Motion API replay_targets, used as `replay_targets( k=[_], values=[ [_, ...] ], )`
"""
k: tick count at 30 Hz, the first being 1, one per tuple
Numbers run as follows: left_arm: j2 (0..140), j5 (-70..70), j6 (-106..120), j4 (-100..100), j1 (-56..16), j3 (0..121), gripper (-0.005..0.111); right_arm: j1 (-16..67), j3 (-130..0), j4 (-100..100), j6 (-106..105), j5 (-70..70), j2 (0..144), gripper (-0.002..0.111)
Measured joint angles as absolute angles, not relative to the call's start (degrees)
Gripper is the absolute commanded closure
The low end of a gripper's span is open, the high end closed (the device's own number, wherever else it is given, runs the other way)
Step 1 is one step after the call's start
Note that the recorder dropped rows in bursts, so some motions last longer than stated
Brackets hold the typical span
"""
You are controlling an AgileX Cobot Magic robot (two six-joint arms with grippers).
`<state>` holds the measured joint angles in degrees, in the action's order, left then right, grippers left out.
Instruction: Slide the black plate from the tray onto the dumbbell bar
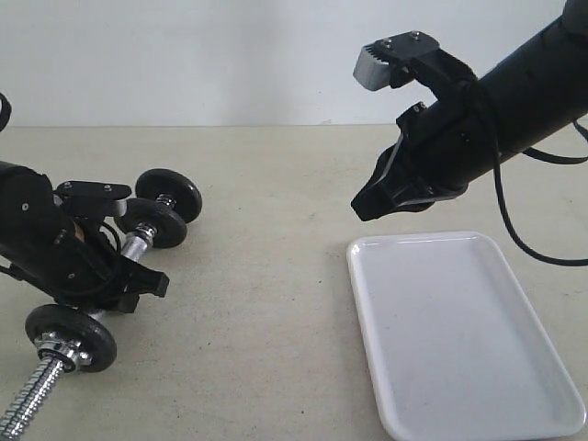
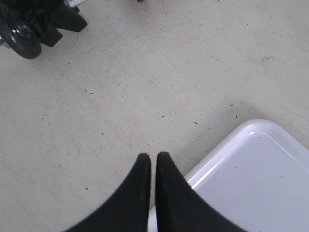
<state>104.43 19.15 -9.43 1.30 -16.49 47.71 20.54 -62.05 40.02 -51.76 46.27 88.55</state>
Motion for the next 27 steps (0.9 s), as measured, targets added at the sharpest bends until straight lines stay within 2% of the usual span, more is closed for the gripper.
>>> replay_targets(
  k=[27],
  values=[
    [104.16,14.14,-9.02,1.3,-16.49,47.71,0.102,20.54,-62.05,40.02,-50.98,46.86,88.55,0.109]
  ],
)
